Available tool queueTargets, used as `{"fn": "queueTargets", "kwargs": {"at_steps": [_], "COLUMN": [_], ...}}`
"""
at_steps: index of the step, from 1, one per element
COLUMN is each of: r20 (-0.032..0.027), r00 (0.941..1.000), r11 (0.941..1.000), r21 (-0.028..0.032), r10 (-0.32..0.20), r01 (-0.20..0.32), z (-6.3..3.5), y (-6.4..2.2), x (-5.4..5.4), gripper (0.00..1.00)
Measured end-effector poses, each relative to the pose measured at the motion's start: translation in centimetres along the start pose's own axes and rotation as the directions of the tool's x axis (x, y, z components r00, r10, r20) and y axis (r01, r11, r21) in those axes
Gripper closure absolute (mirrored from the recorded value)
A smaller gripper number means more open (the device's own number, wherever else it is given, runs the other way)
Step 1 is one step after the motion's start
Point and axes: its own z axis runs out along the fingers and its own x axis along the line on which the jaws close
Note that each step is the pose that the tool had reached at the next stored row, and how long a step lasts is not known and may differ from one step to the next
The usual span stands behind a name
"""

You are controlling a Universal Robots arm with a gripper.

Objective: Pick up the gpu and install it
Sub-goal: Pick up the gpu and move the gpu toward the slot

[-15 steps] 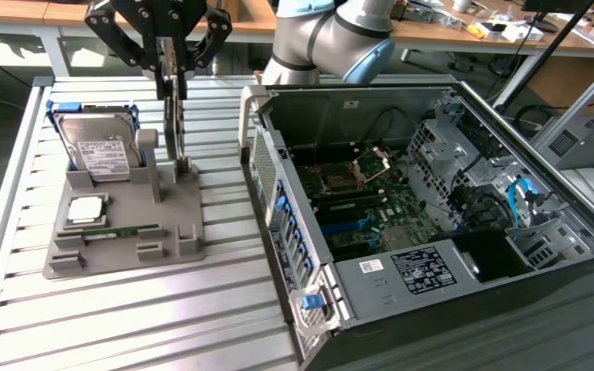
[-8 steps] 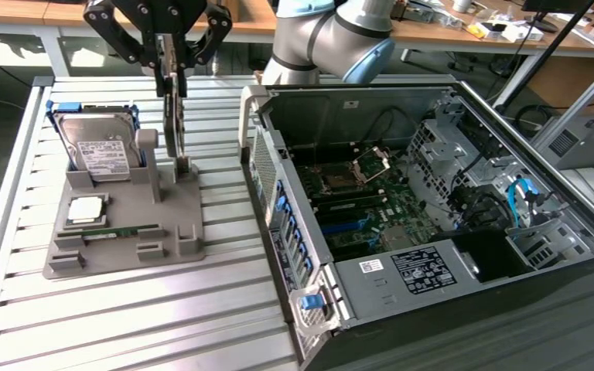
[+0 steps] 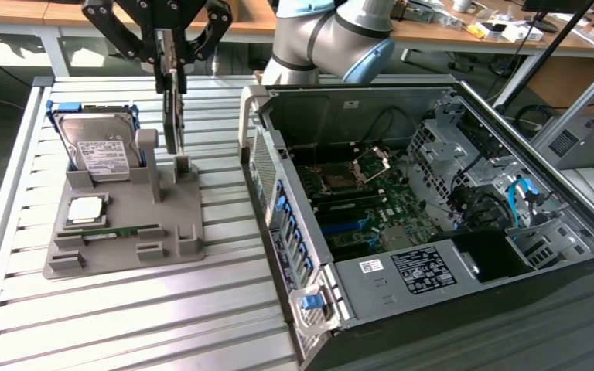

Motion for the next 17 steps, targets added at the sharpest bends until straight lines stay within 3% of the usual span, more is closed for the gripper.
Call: {"fn": "queueTargets", "kwargs": {"at_steps": [6,10,12,17], "r20": [0.0000,0.0000,-0.0009,-0.0010], "r00": [1.0000,1.0000,1.0000,1.0000], "r11": [1.0000,1.0000,1.0000,1.0000], "r21": [0.0000,-0.0001,0.0006,0.0030], "r10": [0.000,0.000,0.000,0.000], "r01": [0.000,0.000,0.000,0.000], "z": [-0.33,-0.31,-0.27,-0.23], "y": [0.01,-0.43,-0.51,-0.44], "x": [0.0,-0.2,-1.3,-2.3], "gripper": [0.73,0.73,0.73,0.73]}}
